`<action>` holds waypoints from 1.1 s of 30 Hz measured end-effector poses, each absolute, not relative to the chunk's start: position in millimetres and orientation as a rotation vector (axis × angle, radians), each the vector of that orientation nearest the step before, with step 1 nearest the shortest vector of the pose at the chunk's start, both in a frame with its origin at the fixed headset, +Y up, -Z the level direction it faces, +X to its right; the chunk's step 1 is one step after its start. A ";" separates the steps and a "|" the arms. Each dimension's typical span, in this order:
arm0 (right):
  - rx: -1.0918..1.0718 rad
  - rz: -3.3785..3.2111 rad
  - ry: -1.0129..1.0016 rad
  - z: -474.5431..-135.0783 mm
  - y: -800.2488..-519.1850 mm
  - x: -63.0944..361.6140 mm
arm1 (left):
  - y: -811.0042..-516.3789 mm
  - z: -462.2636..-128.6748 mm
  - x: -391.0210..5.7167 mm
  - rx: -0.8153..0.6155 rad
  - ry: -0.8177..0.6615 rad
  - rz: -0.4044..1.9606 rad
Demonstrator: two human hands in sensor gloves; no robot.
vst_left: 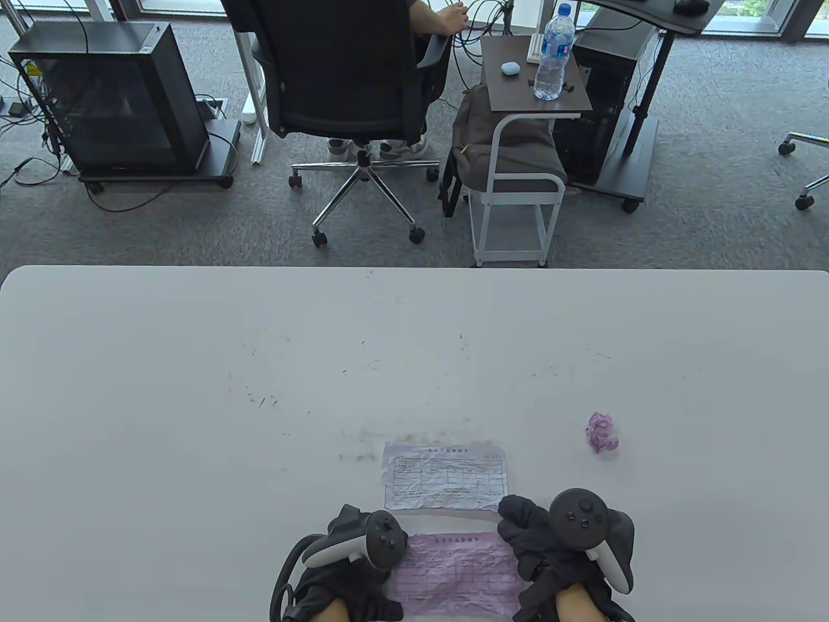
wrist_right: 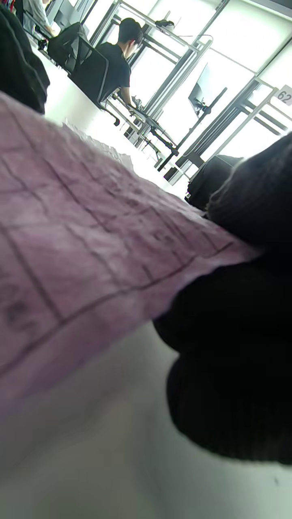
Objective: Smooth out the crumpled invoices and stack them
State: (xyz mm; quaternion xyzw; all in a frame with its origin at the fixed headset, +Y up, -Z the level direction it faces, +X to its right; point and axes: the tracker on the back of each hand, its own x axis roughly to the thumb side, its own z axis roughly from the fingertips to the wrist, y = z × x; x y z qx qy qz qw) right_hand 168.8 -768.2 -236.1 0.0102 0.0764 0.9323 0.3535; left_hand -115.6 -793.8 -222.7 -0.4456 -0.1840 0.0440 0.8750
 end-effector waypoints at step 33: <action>1.001 2.698 0.951 -199.0 -761.9 58.1 | -792.4 -224.9 -117.5 -0.922 -0.368 0.107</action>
